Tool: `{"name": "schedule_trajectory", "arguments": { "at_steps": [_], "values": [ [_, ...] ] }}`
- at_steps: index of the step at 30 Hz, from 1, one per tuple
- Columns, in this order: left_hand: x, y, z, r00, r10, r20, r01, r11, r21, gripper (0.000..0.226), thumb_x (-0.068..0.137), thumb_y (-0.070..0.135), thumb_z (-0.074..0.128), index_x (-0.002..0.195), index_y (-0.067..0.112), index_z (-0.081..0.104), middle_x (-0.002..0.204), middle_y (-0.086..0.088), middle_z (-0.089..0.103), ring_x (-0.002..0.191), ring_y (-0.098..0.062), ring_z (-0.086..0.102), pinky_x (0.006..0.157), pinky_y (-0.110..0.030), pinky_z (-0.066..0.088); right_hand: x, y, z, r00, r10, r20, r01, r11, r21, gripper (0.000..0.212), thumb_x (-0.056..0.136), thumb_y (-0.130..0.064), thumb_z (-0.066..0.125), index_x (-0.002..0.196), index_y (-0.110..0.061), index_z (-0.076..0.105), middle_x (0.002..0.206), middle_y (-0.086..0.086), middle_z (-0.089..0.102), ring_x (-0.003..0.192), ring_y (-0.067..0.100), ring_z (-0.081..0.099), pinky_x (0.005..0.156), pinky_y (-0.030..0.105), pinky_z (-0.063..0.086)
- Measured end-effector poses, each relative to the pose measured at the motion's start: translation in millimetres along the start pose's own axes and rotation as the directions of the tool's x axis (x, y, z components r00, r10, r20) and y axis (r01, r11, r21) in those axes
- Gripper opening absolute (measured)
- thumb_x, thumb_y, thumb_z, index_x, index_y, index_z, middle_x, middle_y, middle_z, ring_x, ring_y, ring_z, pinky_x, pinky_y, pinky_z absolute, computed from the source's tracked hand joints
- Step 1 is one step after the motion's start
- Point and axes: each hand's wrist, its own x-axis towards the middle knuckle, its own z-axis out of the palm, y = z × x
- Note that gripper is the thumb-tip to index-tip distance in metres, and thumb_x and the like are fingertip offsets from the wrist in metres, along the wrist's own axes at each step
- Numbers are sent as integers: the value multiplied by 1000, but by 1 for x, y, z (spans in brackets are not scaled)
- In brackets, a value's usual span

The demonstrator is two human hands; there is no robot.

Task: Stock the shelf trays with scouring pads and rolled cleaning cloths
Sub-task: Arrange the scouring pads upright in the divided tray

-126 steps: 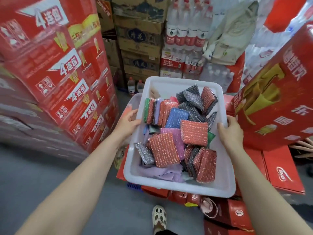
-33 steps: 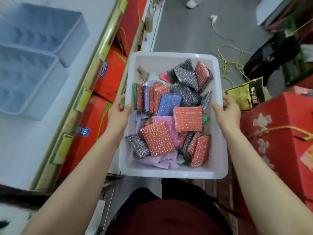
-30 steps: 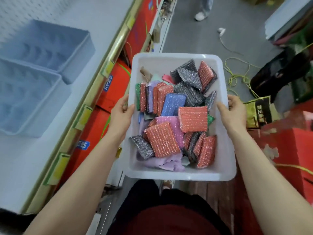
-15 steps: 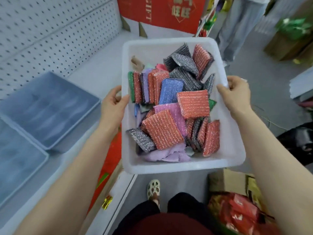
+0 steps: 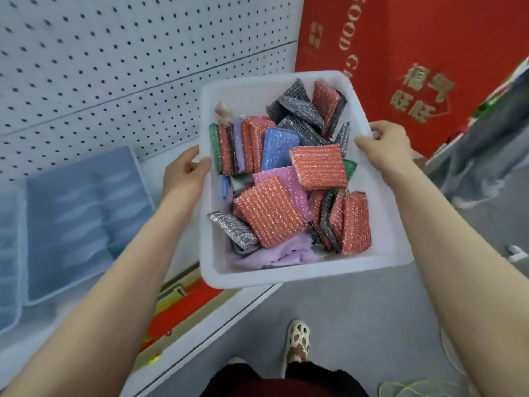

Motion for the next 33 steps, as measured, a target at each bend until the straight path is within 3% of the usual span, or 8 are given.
{"name": "schedule_trajectory", "arguments": {
  "at_steps": [6, 10, 18, 23, 27, 29, 31, 33],
  "values": [
    [24, 5, 40, 993, -51, -108, 48, 998, -29, 37, 98, 21, 56, 135, 21, 54, 87, 14, 59, 82, -9, 56, 85, -34, 47, 103, -18, 31, 990, -23, 139, 39, 992, -118, 41, 91, -20, 61, 131, -10, 58, 125, 11, 63, 105, 28, 60, 86, 34, 49],
    [40, 7, 57, 991, -34, -131, 30, 999, -34, 29, 96, 23, 59, 121, 36, 53, 82, 11, 62, 73, -6, 57, 79, -36, 51, 150, -26, 55, 978, -24, 205, 63, 980, -187, 39, 92, -17, 57, 131, -14, 59, 128, 14, 63, 115, 32, 60, 94, 35, 47],
    [65, 14, 76, 995, 46, -92, -25, 976, 217, 10, 92, 30, 64, 97, 30, 55, 64, 6, 61, 47, 0, 57, 53, -10, 41, 202, -21, 79, 966, -137, 219, 205, 922, -329, 33, 92, -15, 50, 124, -14, 61, 119, 19, 65, 109, 39, 60, 90, 41, 47],
    [67, 12, 79, 993, 12, -113, 21, 957, 290, 42, 89, 39, 66, 125, 19, 61, 72, 3, 64, 59, -6, 62, 62, -8, 43, 216, -18, 92, 942, -284, 179, 333, 856, -395, 33, 89, -11, 52, 121, -7, 60, 114, 25, 63, 106, 44, 57, 89, 44, 46],
    [72, 6, 82, 983, 0, -184, 76, 910, 407, 65, 86, 45, 67, 142, 22, 44, 105, 1, 53, 85, -15, 59, 77, -25, 43, 209, -49, 96, 761, -567, 314, 605, 796, -28, 48, 93, -11, 59, 140, -13, 49, 132, 12, 58, 122, 27, 53, 107, 38, 39],
    [74, 9, 86, 970, 89, -224, 28, 880, 473, 64, 86, 36, 70, 142, 20, 44, 115, -2, 48, 95, -16, 56, 83, -29, 45, 200, -76, 94, 520, -550, 654, 479, 821, 310, 62, 92, -14, 66, 147, -23, 40, 143, 1, 49, 130, 11, 46, 113, 28, 34],
    [76, 15, 90, 946, 208, -248, -42, 837, 545, 52, 87, 25, 69, 136, 19, 52, 118, -7, 52, 102, -22, 56, 89, -38, 49, 196, -94, 97, 228, -465, 855, 457, 827, 328, 78, 87, -16, 71, 151, -33, 29, 155, -9, 33, 140, 4, 30, 117, 26, 24],
    [78, 24, 94, 921, 293, -256, -101, 815, 570, 41, 88, 18, 67, 128, 19, 59, 114, -5, 56, 101, -24, 57, 89, -40, 51, 196, -104, 103, 83, -362, 929, 598, 763, 244, 88, 83, -18, 74, 151, -42, 23, 155, -17, 25, 139, 1, 26, 115, 25, 22]
  ]
}}
